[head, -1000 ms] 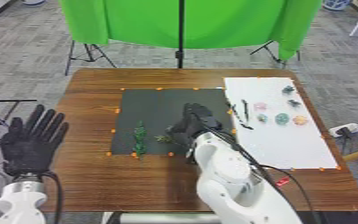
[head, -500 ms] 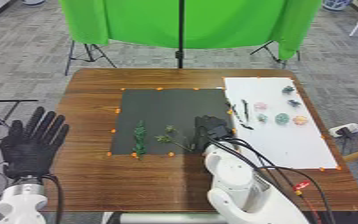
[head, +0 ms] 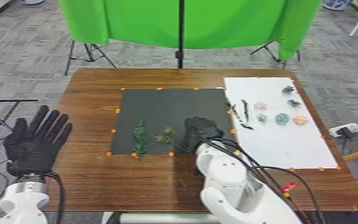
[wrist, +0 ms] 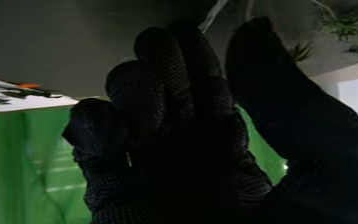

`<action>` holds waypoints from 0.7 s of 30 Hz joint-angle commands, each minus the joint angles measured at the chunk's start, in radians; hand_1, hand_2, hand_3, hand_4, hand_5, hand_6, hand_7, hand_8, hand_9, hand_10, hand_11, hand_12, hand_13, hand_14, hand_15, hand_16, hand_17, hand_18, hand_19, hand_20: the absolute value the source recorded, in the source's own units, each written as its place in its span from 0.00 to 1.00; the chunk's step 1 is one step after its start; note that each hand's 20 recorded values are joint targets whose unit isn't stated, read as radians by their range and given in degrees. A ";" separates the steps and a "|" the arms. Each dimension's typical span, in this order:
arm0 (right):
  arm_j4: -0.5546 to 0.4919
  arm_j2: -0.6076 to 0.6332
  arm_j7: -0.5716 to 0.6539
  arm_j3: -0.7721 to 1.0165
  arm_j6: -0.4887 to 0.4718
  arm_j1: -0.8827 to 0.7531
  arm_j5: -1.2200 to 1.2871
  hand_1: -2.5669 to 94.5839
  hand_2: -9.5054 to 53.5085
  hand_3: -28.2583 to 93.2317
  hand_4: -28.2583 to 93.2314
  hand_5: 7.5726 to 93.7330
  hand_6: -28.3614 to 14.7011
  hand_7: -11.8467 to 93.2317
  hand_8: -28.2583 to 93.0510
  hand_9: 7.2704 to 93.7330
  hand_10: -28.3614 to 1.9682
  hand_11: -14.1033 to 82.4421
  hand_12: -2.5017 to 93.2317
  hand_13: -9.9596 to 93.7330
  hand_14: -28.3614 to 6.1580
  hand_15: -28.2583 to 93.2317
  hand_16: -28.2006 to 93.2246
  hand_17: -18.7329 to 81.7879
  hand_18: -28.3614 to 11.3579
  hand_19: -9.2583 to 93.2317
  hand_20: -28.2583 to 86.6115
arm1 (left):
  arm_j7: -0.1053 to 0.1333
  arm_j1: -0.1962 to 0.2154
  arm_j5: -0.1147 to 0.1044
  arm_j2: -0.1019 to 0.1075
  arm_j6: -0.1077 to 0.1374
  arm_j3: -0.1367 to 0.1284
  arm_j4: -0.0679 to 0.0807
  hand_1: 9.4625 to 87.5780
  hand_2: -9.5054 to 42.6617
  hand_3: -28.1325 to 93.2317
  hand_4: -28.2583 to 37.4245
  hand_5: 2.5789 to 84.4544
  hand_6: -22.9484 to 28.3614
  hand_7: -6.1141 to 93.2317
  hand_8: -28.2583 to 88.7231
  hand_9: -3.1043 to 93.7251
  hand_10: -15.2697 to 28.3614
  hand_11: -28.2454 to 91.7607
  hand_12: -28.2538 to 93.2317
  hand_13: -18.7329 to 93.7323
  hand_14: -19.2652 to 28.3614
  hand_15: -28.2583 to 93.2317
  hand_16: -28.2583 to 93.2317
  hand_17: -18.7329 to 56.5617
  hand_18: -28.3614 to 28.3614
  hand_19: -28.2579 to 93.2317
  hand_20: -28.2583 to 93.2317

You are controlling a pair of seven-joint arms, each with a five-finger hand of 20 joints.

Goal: Arrange flowers

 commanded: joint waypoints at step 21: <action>-0.085 0.031 0.068 0.085 0.091 -0.070 0.042 0.43 0.00 0.88 0.01 0.69 0.45 0.38 0.14 0.65 0.18 0.64 0.29 0.68 0.28 0.88 0.46 0.56 0.00 1.00 0.78 | 0.007 0.032 -0.001 -0.020 -0.013 -0.003 0.001 0.24 0.34 0.87 0.00 0.47 0.64 0.16 0.16 0.39 0.71 0.38 0.30 0.38 0.74 0.48 0.17 0.13 0.75 0.51 0.31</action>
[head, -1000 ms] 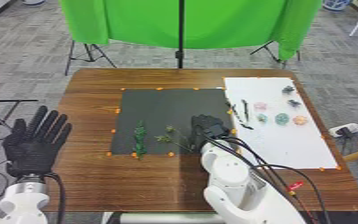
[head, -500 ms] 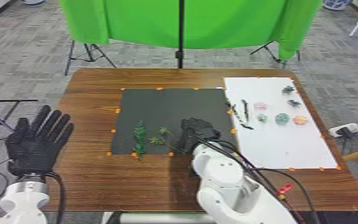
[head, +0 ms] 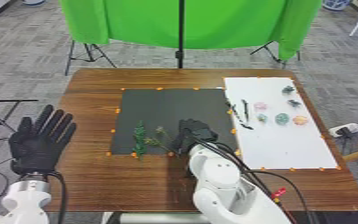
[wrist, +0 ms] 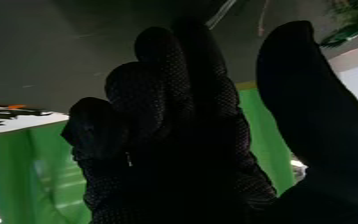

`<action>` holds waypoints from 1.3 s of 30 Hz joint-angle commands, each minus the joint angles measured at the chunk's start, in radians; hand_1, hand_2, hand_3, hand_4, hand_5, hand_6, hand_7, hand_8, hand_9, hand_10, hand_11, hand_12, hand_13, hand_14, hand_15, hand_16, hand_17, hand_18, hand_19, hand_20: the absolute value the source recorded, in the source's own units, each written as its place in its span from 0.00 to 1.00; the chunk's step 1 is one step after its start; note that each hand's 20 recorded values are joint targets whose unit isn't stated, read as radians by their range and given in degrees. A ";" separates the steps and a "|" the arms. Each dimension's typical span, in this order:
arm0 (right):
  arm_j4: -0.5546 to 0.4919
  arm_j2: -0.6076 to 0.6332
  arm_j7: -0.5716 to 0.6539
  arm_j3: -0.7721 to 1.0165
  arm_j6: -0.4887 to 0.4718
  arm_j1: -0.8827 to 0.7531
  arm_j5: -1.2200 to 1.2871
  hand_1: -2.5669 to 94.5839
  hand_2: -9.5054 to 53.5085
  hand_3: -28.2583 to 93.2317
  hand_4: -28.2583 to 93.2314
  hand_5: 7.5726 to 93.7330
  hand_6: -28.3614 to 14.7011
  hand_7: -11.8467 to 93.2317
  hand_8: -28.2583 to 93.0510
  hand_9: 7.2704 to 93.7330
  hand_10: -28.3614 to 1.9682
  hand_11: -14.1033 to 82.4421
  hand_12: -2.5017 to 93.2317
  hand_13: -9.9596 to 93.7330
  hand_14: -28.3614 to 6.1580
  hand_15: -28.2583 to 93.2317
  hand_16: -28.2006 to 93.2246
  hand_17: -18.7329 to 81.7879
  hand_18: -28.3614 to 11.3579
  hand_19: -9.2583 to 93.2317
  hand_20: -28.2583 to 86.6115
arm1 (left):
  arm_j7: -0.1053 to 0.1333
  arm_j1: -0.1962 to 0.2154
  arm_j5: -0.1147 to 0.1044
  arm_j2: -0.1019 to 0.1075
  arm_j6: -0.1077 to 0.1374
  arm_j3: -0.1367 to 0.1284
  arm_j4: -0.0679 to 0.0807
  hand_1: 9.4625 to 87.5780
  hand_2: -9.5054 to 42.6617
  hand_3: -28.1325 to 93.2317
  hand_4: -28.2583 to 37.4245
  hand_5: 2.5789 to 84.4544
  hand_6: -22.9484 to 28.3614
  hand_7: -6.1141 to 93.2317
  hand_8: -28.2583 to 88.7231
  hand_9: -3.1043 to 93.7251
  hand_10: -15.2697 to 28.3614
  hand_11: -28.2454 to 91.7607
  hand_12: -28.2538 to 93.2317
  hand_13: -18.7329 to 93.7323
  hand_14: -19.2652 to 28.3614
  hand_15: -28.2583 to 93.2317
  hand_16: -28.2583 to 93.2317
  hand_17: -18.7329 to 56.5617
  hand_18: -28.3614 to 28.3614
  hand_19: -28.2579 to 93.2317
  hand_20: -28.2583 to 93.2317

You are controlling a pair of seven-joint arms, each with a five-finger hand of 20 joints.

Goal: Arrange flowers

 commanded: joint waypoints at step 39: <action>0.359 0.210 0.077 0.072 0.071 0.216 0.011 0.49 0.00 0.84 0.00 0.78 0.53 0.31 0.16 0.67 0.25 0.63 0.28 0.69 0.29 0.89 0.47 0.58 0.00 1.00 0.86 | 0.000 0.019 0.015 -0.029 -0.018 0.020 -0.003 0.25 0.33 0.87 0.00 0.47 0.64 0.16 0.16 0.39 0.71 0.38 0.30 0.40 0.75 0.51 0.17 0.13 0.75 0.51 0.31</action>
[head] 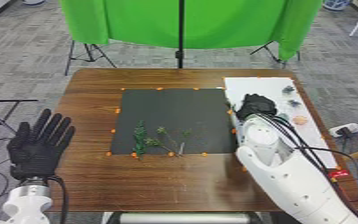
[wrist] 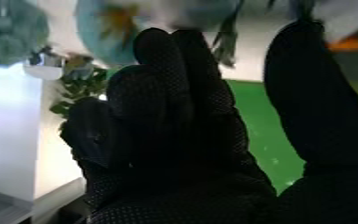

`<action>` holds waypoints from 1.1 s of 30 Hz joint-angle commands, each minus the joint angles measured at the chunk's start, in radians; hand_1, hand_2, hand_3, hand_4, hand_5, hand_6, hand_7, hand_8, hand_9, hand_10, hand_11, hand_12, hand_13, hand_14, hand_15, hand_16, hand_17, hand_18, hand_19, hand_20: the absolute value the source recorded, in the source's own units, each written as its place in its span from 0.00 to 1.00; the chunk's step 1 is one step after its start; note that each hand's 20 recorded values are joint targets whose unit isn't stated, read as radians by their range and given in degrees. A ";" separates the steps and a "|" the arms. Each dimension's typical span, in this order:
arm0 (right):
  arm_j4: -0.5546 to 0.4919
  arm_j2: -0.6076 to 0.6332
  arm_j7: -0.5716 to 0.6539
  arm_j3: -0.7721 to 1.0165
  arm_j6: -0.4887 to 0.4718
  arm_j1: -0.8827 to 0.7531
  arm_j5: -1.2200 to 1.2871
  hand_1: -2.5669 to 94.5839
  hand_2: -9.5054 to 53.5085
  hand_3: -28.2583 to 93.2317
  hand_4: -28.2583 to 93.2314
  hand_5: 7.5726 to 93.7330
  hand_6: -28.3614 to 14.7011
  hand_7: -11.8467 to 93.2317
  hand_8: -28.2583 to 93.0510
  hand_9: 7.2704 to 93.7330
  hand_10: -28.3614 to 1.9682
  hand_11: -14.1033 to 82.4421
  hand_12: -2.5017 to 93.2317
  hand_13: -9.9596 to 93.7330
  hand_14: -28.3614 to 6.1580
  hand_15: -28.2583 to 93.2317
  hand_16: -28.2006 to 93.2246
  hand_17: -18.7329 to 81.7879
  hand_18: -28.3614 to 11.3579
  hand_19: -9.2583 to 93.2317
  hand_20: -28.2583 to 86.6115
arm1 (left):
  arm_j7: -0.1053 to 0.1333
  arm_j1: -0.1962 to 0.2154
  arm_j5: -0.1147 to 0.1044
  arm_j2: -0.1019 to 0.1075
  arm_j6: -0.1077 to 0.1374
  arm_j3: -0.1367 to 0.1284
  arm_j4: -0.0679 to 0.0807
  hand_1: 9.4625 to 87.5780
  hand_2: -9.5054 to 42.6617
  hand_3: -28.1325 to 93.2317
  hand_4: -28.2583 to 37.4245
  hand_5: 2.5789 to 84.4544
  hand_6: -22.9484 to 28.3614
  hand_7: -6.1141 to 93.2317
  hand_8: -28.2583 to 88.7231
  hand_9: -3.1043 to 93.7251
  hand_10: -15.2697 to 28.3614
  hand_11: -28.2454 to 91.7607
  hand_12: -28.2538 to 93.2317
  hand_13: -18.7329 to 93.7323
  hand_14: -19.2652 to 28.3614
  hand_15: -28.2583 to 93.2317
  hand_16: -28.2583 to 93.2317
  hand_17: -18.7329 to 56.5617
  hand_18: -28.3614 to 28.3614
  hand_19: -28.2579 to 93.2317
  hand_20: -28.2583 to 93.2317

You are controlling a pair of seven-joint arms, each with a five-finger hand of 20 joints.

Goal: Arrange flowers

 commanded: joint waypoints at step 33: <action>-0.353 -0.170 0.102 0.060 0.229 -0.325 0.123 0.61 0.00 0.89 0.03 0.90 0.57 0.35 0.43 0.85 0.41 0.44 0.50 0.78 0.39 0.84 0.53 0.62 0.00 1.00 0.85 | -0.039 0.010 0.039 -0.001 0.017 0.026 -0.003 0.25 0.33 0.87 0.00 0.47 0.64 0.16 0.16 0.39 0.71 0.38 0.30 0.39 0.75 0.50 0.17 0.12 0.75 0.51 0.31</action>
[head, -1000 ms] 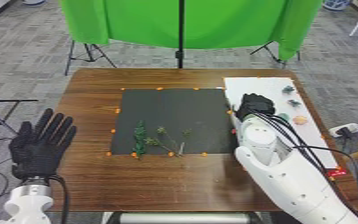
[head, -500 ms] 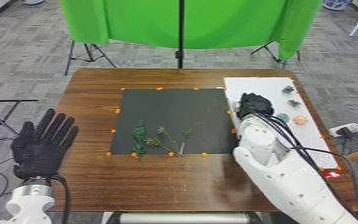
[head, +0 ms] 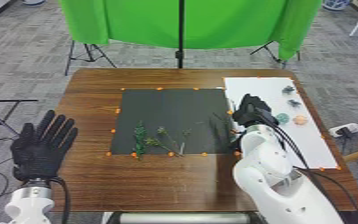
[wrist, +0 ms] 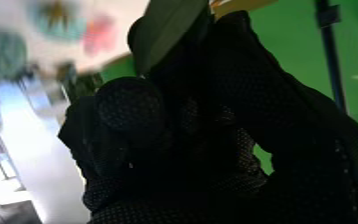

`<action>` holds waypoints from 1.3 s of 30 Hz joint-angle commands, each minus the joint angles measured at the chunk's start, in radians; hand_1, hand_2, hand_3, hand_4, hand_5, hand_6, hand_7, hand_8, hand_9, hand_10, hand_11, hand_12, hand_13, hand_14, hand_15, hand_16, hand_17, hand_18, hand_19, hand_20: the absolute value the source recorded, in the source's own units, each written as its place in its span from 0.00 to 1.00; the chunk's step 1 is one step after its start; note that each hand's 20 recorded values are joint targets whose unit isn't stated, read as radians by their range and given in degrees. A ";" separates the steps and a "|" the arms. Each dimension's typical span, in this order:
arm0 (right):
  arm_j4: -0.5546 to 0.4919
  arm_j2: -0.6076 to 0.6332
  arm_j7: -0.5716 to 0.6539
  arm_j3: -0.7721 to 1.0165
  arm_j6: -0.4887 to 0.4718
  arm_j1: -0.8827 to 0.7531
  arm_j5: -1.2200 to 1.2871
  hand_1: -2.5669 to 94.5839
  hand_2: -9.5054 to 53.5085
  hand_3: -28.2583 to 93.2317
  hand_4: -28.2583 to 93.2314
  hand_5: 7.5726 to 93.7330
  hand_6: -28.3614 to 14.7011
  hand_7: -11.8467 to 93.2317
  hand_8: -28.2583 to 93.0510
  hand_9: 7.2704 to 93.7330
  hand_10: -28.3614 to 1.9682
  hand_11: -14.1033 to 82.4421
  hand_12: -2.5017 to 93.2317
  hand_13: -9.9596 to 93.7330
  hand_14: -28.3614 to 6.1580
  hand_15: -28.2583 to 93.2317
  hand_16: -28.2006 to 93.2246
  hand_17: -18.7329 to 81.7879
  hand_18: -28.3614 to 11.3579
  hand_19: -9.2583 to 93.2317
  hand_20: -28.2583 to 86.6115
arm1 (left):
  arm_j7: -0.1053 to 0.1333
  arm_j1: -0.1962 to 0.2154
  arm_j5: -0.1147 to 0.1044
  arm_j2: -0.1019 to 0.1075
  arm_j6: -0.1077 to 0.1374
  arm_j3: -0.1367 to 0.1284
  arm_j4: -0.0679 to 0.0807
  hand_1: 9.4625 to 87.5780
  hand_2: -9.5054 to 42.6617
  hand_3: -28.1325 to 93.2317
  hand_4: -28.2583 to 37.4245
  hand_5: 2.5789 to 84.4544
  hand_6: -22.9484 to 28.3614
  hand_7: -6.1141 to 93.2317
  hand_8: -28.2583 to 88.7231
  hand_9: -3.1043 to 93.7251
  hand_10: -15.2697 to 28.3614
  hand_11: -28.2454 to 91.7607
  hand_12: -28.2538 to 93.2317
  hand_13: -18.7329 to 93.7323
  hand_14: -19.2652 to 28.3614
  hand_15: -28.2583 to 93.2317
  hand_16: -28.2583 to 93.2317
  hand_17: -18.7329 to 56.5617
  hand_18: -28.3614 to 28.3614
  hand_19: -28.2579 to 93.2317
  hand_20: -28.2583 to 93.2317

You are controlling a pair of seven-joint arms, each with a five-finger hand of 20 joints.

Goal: Arrange flowers

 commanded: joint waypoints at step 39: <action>-0.030 -0.095 -0.012 0.007 0.032 -0.155 -0.022 0.44 0.00 0.91 0.05 0.65 0.40 0.21 0.15 0.71 0.21 0.55 0.25 0.73 0.32 0.87 0.46 0.60 0.00 1.00 0.84 | -0.012 -0.003 -0.021 0.006 0.059 0.027 0.004 0.24 0.35 0.89 0.00 0.49 0.65 0.17 0.16 0.40 0.72 0.40 0.30 0.40 0.75 0.52 0.17 0.12 0.75 0.52 0.31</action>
